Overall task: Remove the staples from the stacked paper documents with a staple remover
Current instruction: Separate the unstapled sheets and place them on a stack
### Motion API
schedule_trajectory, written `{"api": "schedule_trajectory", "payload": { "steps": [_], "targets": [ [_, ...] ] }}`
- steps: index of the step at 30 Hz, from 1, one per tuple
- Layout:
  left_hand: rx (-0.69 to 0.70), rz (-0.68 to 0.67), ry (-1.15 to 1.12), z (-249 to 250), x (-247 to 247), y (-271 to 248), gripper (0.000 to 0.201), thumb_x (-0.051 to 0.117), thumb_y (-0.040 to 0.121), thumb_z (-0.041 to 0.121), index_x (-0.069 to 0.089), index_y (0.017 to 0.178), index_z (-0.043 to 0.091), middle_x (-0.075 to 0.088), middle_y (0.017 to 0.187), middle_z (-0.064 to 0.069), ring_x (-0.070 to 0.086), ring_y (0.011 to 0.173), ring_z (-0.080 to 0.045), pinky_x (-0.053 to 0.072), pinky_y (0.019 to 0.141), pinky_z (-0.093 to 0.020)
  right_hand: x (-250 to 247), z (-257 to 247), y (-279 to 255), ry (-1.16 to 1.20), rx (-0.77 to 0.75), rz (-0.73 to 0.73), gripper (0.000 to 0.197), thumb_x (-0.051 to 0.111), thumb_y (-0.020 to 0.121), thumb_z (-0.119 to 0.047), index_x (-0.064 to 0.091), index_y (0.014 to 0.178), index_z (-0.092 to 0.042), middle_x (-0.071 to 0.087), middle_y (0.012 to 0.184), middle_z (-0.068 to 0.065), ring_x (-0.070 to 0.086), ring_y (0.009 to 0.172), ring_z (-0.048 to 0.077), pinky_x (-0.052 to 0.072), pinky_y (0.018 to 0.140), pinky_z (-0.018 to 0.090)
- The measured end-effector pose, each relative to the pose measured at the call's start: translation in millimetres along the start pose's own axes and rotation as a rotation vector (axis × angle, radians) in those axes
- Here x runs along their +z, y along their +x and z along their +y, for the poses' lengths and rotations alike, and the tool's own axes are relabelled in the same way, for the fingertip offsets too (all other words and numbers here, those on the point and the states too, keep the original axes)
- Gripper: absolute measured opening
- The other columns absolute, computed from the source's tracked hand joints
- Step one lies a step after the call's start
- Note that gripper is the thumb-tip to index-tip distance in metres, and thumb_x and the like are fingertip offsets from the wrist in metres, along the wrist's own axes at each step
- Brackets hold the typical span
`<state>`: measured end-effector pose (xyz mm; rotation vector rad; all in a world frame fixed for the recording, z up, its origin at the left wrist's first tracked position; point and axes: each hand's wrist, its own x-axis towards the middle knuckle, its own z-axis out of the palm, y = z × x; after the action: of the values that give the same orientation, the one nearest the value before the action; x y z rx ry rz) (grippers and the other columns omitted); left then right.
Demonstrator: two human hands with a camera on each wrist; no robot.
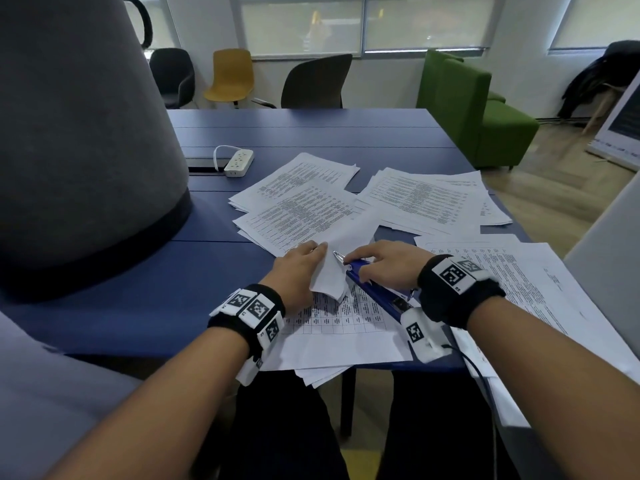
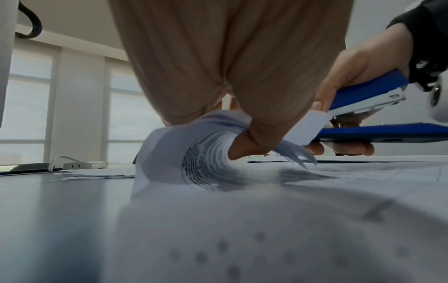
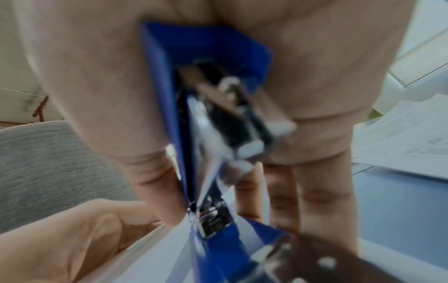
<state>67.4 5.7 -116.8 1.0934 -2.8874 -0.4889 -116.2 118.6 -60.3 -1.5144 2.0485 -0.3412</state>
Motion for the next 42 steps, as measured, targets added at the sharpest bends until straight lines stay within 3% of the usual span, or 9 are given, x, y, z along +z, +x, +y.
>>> {"api": "schedule_trajectory", "payload": {
  "steps": [8,12,15,20,24,28,32,37,42],
  "targets": [
    [0.030,0.018,0.035,1,-3,-4,0.099,0.069,0.081,0.006,0.017,0.162,0.026,0.024,0.165,0.004,0.028,0.149,-0.028,0.029,0.120,-0.051,-5,4,-4,0.112,-0.031,-0.066,0.039,0.060,0.091,-0.026,0.065,0.123,-0.046,0.065,0.130,0.007,0.059,0.118,0.024,0.042,0.103,0.031],
    [-0.018,0.082,0.143,5,-5,-9,0.075,0.063,0.091,0.010,0.036,0.155,0.037,0.025,0.161,-0.004,0.022,0.144,-0.032,0.023,0.113,-0.052,-4,4,-6,0.157,-0.059,-0.035,0.039,0.059,0.093,-0.022,0.063,0.126,-0.043,0.070,0.105,0.001,0.062,0.096,0.015,0.044,0.084,0.019],
    [-0.173,0.224,0.283,9,-12,-16,0.063,0.057,0.093,0.016,0.044,0.146,0.047,0.036,0.129,-0.009,0.039,0.119,-0.034,0.034,0.098,-0.045,-2,4,-4,0.163,-0.067,0.000,0.039,0.059,0.094,-0.024,0.062,0.127,-0.045,0.070,0.103,0.002,0.061,0.091,0.011,0.042,0.074,0.016],
    [-0.348,-0.016,0.347,23,-22,-20,0.080,0.047,0.095,0.018,0.008,0.158,0.049,0.055,0.110,-0.009,0.060,0.109,-0.033,0.046,0.077,-0.041,1,1,1,0.178,-0.080,0.016,0.037,0.059,0.096,-0.021,0.062,0.128,-0.039,0.053,0.066,-0.007,0.049,0.060,0.004,0.036,0.060,0.019],
    [-0.494,-0.106,-0.301,22,-19,-12,0.060,0.033,0.106,0.040,0.005,0.158,0.051,0.050,0.144,-0.023,0.075,0.087,-0.032,0.060,0.081,-0.043,3,1,2,0.167,-0.088,0.038,0.038,0.059,0.094,-0.022,0.061,0.128,-0.040,0.053,0.065,-0.006,0.047,0.052,0.002,0.037,0.056,0.018],
    [-0.593,0.053,-1.272,39,-19,-8,0.044,0.042,0.109,0.030,0.037,0.153,0.035,0.061,0.112,-0.016,0.066,0.074,-0.029,0.061,0.072,-0.043,0,0,1,0.158,-0.079,0.041,0.039,0.058,0.093,-0.022,0.060,0.128,-0.041,0.062,0.079,-0.002,0.056,0.068,0.014,0.046,0.064,0.024],
    [-0.562,0.357,-1.461,37,-11,2,0.017,0.057,0.087,0.022,0.067,0.075,0.016,0.064,0.075,-0.011,0.052,0.058,-0.022,0.043,0.060,-0.034,-5,0,-4,0.191,-0.054,0.135,0.039,0.057,0.093,-0.023,0.059,0.127,-0.042,0.060,0.088,-0.010,0.061,0.075,0.012,0.047,0.063,0.024],
    [-0.471,0.409,-1.913,31,-11,-1,0.035,0.060,0.095,0.033,0.065,0.117,0.006,0.072,0.095,-0.015,0.065,0.083,-0.030,0.057,0.069,-0.035,-10,-2,-11,0.254,-0.102,0.269,0.043,0.059,0.091,-0.024,0.056,0.128,-0.045,0.068,0.101,-0.003,0.066,0.079,0.013,0.053,0.066,0.024],
    [-0.490,0.646,-1.621,21,17,12,0.014,0.083,0.077,0.006,0.080,0.088,0.013,0.074,0.105,-0.021,0.071,0.090,-0.032,0.057,0.089,-0.065,-3,-12,-13,0.186,-0.125,0.197,0.047,0.056,0.093,-0.017,0.055,0.133,-0.040,0.064,0.097,-0.008,0.061,0.079,0.011,0.046,0.064,0.015]
  ]
}}
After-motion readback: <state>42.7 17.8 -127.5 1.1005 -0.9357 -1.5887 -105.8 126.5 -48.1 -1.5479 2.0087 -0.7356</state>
